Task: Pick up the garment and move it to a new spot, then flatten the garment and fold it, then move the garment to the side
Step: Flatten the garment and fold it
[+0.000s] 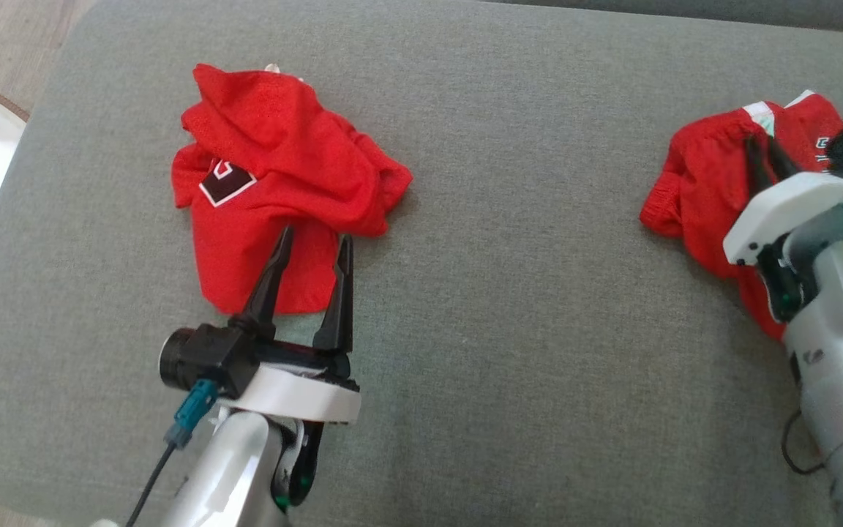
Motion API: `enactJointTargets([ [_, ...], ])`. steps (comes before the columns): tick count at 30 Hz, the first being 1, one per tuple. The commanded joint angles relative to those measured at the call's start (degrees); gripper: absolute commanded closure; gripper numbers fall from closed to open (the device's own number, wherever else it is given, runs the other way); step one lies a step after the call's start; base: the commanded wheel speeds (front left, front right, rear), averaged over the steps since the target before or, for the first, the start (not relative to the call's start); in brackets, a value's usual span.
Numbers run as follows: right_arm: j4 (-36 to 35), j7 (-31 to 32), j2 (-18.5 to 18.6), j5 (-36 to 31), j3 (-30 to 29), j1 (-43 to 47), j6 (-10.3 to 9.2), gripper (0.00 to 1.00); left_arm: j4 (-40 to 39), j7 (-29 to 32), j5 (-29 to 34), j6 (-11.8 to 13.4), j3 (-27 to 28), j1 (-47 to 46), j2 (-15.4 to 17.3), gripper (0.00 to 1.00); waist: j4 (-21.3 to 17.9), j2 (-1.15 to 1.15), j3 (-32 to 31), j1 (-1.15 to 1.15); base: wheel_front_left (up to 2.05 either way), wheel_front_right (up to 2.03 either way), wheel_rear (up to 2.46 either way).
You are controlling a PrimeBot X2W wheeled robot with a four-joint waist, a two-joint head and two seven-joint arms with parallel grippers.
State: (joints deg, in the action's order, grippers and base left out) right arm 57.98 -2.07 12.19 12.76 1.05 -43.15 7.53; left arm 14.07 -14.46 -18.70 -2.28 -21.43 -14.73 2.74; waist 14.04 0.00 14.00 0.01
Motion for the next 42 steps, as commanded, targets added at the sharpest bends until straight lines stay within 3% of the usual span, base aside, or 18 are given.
enactJointTargets([
  [1,-1.5,-2.2,-0.3,1.1,2.4,-2.6,-0.04,1.00,-1.9,-0.5,-0.3,0.3,1.5,-2.2,0.1,0.00,-0.4,0.00,-0.2,-0.01,0.00,0.00,0.00],
  [11,-9.4,-9.7,-4.4,7.8,16.4,1.8,-0.04,1.00,-1.4,-0.5,0.2,0.4,3.4,-0.8,0.1,0.00,-4.5,0.00,-4.6,-0.01,0.00,0.00,0.00],
  [21,-21.2,-6.6,-7.2,12.0,32.7,12.5,-0.04,1.00,-1.1,-0.5,0.9,0.1,5.1,1.3,0.1,0.00,-8.2,0.00,-8.5,-0.01,0.00,0.00,0.00],
  [28,-23.5,-4.2,-8.7,15.1,41.2,16.9,-0.04,1.00,-1.4,-0.5,1.3,-0.1,6.2,2.1,0.1,0.00,-9.6,0.00,-9.1,-0.01,0.00,0.00,0.00],
  [29,-23.1,-4.0,-8.8,15.2,42.0,17.0,-0.04,0.85,-1.4,-0.5,1.4,-0.2,6.3,2.2,0.1,0.00,-9.7,0.00,-9.0,-0.01,0.00,0.00,0.00],
  [30,-22.7,-4.1,-8.9,15.0,42.6,17.0,-0.04,0.00,-1.4,-0.5,1.5,-0.3,6.3,2.3,0.1,0.00,-9.8,0.00,-9.0,-0.01,0.00,0.00,0.00],
  [36,-21.1,-6.4,-9.1,15.0,41.0,16.5,-0.04,0.00,-1.5,-0.5,1.7,-0.3,6.8,2.4,0.1,0.00,-10.4,0.00,-8.9,-0.01,0.00,0.00,0.00],
  [42,-23.3,-9.1,-6.9,13.9,33.5,18.0,-0.04,0.00,-1.9,-0.5,1.8,-0.4,8.1,2.8,0.1,0.00,-12.6,0.00,-9.6,-0.01,0.00,0.00,0.00],
])
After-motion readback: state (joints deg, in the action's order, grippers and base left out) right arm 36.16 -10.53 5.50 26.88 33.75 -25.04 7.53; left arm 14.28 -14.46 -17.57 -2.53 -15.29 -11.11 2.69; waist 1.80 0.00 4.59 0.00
